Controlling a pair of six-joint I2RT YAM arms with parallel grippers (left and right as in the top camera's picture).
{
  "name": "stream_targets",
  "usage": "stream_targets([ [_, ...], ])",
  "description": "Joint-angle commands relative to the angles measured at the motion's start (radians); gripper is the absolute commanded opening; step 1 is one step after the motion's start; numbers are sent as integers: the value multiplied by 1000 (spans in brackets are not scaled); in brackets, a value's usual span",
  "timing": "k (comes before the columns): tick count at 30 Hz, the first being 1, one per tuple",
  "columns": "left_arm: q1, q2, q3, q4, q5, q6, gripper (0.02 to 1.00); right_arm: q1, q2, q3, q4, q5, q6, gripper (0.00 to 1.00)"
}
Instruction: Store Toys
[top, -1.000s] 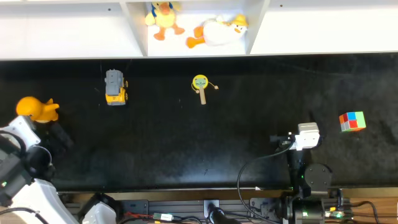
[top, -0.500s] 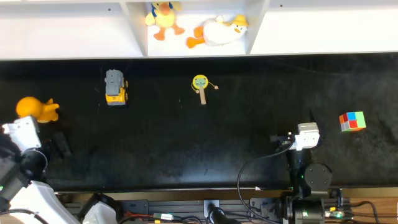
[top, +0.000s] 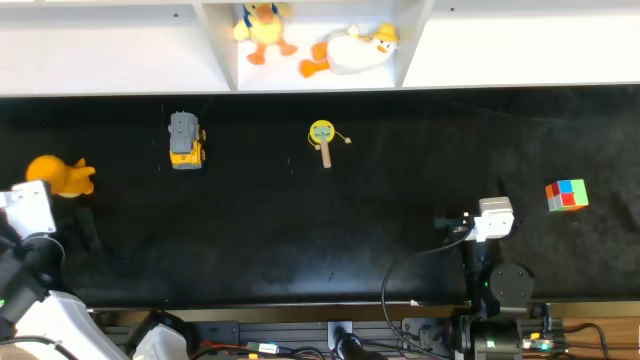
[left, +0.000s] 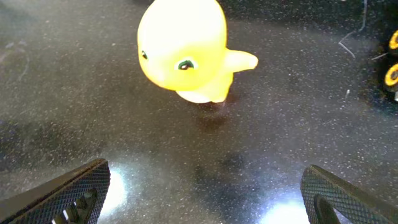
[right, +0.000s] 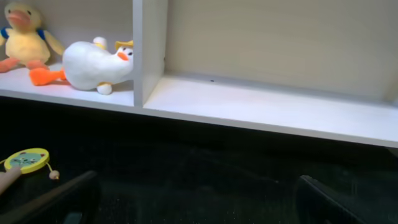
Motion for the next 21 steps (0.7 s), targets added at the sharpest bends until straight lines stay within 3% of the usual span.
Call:
stream_targets([
  [1, 36, -1, 29, 39, 0, -94, 976, -7, -8, -5, 8, -2, 2, 996],
  [9, 73, 11, 34, 76, 31, -140, 998, -7, -8, -5, 8, -2, 2, 993],
  [16, 176, 148, 102, 84, 199, -78, 998, -7, -8, -5, 8, -2, 2, 996],
  [21, 179, 272, 169, 64, 234, -26, 998, -6, -8, -5, 8, -2, 2, 996],
])
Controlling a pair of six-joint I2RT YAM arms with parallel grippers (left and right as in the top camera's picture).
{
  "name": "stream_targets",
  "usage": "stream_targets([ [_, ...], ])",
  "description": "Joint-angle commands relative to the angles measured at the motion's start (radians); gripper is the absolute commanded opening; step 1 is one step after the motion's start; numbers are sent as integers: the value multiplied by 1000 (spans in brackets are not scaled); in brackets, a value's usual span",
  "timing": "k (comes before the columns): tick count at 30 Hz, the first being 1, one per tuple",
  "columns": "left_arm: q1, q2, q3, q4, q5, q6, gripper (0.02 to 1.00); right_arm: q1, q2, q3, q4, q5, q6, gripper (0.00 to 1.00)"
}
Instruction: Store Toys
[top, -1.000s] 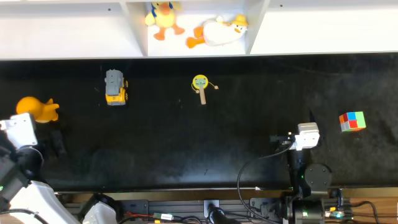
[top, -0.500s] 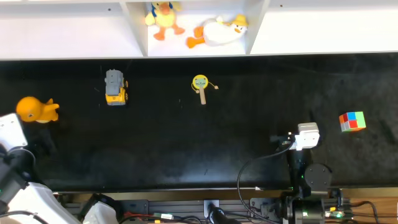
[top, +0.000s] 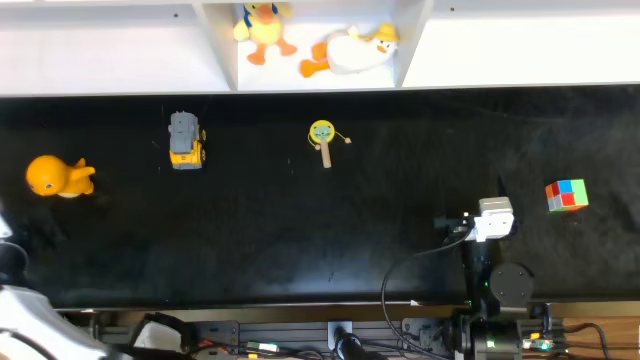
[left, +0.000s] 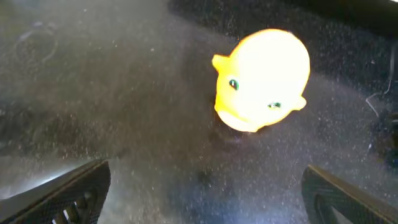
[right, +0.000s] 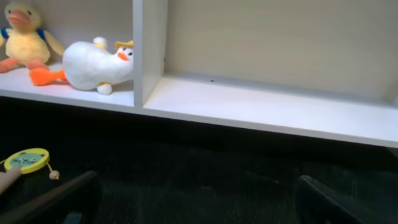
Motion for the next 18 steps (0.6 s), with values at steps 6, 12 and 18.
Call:
stream_targets([
  [6, -20, 177, 116, -19, 99, 126, 998, -7, -8, -5, 8, -2, 1, 993],
  [12, -92, 213, 138, -3, 63, 204, 998, -7, -8, -5, 8, -2, 1, 996],
  [18, -148, 216, 138, 16, 9, 231, 998, -7, -8, -5, 8, -2, 1, 996],
])
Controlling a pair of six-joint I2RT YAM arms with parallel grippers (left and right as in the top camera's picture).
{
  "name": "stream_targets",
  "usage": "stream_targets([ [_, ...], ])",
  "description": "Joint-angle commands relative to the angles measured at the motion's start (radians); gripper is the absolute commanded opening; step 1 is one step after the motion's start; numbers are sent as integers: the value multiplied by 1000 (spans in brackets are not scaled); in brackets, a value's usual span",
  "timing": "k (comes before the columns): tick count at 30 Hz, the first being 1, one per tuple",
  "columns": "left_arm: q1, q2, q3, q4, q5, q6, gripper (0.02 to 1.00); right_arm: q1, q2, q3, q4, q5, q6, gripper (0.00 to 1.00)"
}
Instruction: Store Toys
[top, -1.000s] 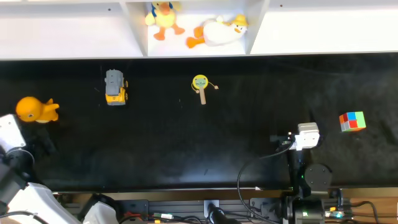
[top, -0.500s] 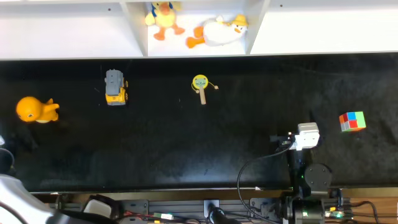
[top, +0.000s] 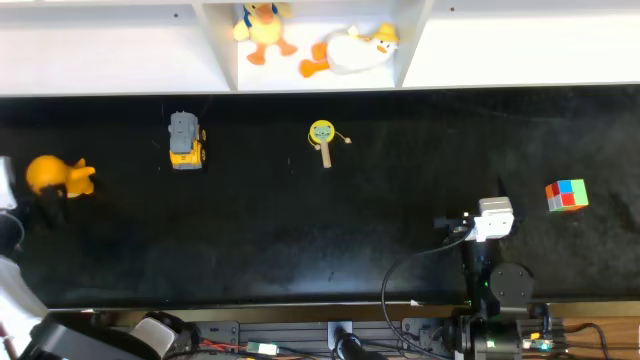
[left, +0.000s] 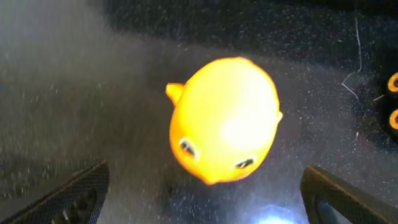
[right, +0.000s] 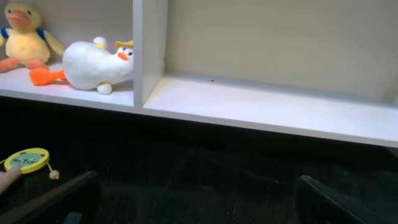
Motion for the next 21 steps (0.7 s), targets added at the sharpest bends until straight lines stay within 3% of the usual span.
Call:
stream_targets([
  [1, -32, 10, 29, 12, -32, 66, 998, -7, -8, -5, 7, -2, 1, 996],
  [21, -46, 64, 29, 54, -83, 85, 998, -7, -8, -5, 7, -2, 1, 996],
])
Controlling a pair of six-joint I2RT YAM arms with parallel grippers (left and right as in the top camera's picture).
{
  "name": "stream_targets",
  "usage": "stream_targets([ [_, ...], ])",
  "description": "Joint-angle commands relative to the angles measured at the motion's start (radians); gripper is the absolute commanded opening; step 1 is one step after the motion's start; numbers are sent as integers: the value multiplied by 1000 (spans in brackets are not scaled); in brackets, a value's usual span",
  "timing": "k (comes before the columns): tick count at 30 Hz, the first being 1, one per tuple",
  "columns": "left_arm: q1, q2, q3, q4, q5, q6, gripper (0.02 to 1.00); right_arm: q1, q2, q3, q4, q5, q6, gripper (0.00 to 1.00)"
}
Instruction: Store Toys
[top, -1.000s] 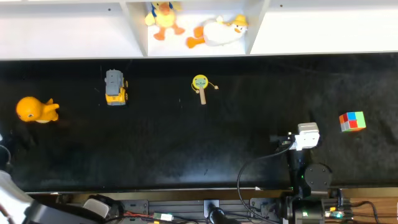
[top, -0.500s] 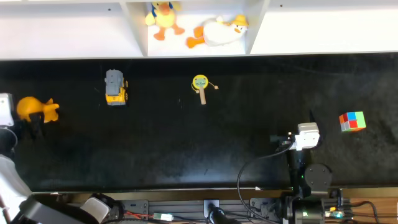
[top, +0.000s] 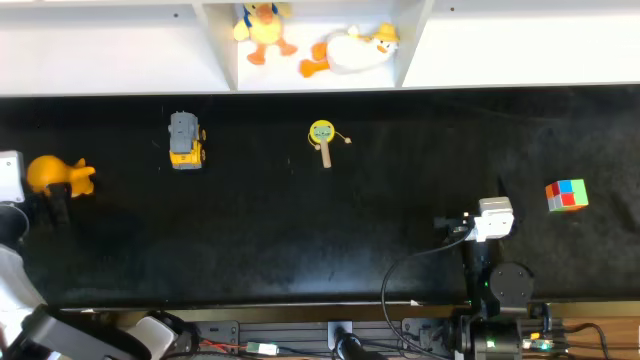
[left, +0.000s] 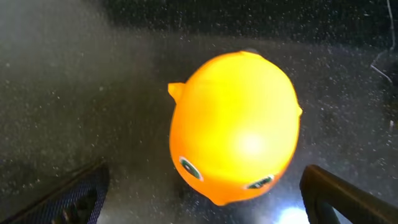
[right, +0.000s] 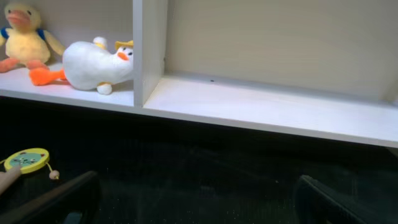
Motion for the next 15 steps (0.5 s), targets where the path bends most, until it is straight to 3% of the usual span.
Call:
stream_targets([
  [1, -9, 22, 28, 17, 0, 49, 998, -7, -8, -5, 7, -2, 2, 993],
  [15, -15, 30, 27, 61, 46, 48, 1000, -7, -8, -5, 7, -2, 2, 993],
])
